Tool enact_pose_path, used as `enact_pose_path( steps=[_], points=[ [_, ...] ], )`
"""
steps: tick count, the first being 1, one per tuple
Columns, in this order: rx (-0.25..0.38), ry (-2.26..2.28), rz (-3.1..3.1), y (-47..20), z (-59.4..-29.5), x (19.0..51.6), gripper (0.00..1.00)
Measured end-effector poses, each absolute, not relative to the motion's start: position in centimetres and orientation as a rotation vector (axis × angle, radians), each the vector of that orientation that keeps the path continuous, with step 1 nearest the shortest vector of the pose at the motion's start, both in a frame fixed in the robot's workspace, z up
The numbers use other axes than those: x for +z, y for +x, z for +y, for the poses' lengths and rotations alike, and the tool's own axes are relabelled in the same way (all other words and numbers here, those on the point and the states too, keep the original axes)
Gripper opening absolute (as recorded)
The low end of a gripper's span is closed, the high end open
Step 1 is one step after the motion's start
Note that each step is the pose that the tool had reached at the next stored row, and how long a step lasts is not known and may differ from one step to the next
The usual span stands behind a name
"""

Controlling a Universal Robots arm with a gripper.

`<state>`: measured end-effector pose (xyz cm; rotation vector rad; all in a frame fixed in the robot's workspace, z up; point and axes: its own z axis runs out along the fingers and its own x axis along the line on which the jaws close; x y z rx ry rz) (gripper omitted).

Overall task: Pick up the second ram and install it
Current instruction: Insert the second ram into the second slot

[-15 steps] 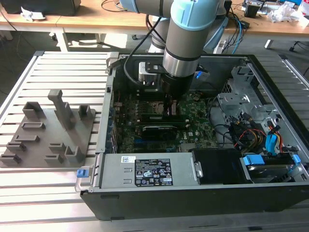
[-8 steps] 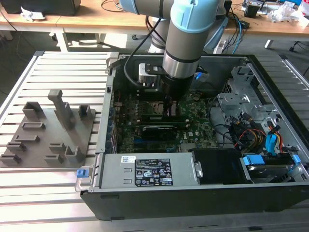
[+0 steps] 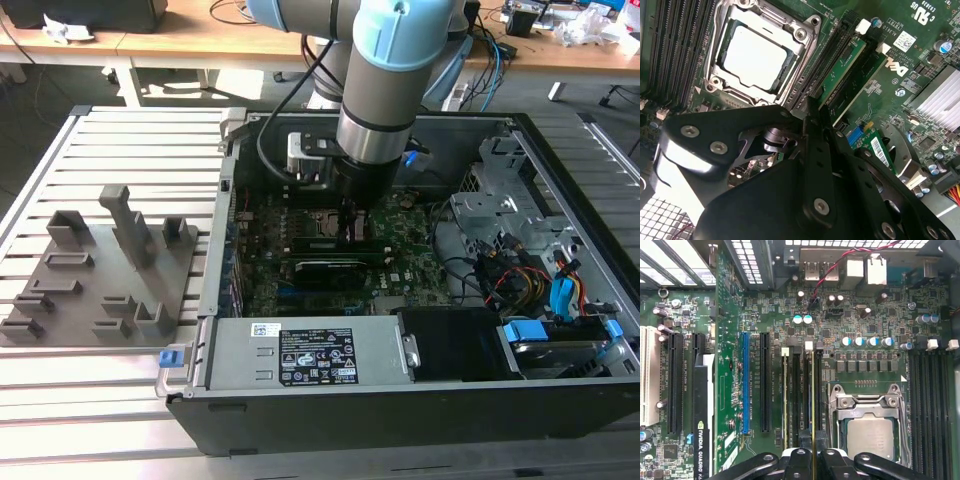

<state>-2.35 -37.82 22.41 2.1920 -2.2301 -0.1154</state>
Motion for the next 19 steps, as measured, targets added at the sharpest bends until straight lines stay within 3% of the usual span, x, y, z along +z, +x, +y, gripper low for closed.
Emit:
enact_pose_path(
  steps=[19],
  points=[
    [-0.114,2.222,-2.199,-2.21,-37.78,22.36,0.14]
  ],
)
